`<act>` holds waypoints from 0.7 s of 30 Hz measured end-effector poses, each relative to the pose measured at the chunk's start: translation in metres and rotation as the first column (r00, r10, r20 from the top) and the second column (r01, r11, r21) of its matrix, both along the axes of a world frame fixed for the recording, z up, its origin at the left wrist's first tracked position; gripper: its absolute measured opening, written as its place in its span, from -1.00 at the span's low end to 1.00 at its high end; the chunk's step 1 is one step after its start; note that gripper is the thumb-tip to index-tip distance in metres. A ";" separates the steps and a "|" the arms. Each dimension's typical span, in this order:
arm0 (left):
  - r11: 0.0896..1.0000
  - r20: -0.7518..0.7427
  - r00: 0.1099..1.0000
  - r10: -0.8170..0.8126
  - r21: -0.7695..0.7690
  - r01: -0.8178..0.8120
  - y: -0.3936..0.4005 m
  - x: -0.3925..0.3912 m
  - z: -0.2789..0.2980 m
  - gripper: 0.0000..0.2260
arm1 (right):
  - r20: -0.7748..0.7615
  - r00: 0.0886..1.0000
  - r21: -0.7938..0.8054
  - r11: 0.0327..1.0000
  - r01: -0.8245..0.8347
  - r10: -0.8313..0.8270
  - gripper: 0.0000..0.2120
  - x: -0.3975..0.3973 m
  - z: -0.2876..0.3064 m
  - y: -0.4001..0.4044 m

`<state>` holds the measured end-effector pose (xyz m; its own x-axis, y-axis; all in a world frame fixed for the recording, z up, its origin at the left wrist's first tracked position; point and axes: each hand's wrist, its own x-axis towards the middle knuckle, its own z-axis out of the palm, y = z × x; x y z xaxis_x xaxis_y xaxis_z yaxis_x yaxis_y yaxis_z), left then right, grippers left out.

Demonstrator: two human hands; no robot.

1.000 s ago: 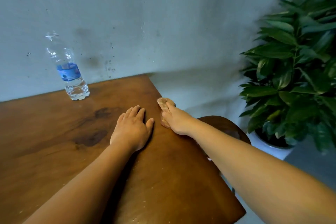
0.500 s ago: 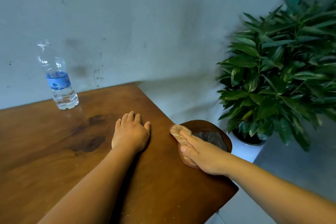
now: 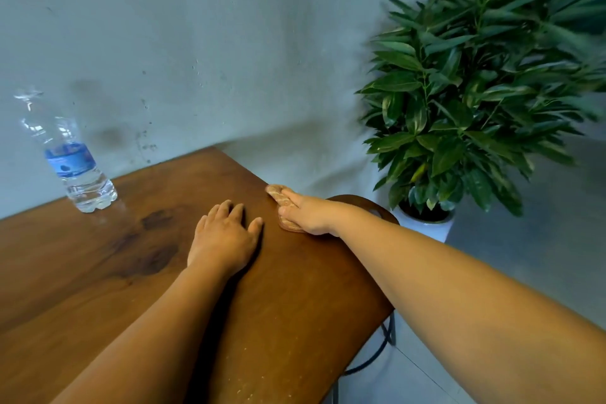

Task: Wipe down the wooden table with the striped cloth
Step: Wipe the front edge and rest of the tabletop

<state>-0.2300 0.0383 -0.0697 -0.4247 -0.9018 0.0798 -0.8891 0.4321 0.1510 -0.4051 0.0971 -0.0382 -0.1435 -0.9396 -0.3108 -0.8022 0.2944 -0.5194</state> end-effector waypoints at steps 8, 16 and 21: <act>0.999 0.016 0.999 -0.034 0.021 0.034 0.044 0.005 0.002 -0.38 | -0.056 0.998 -0.019 0.999 0.041 -0.042 -0.47 -0.009 -0.006 0.090; 0.985 0.035 0.986 -0.166 0.057 0.164 0.122 0.018 0.006 -0.35 | -0.298 0.944 -0.159 0.982 0.099 -0.143 -0.60 0.009 -0.005 0.178; 0.989 0.046 0.989 -0.144 0.045 0.142 0.131 0.016 0.010 -0.37 | -0.021 0.993 -0.016 0.993 0.116 -0.117 -0.55 -0.007 0.008 0.142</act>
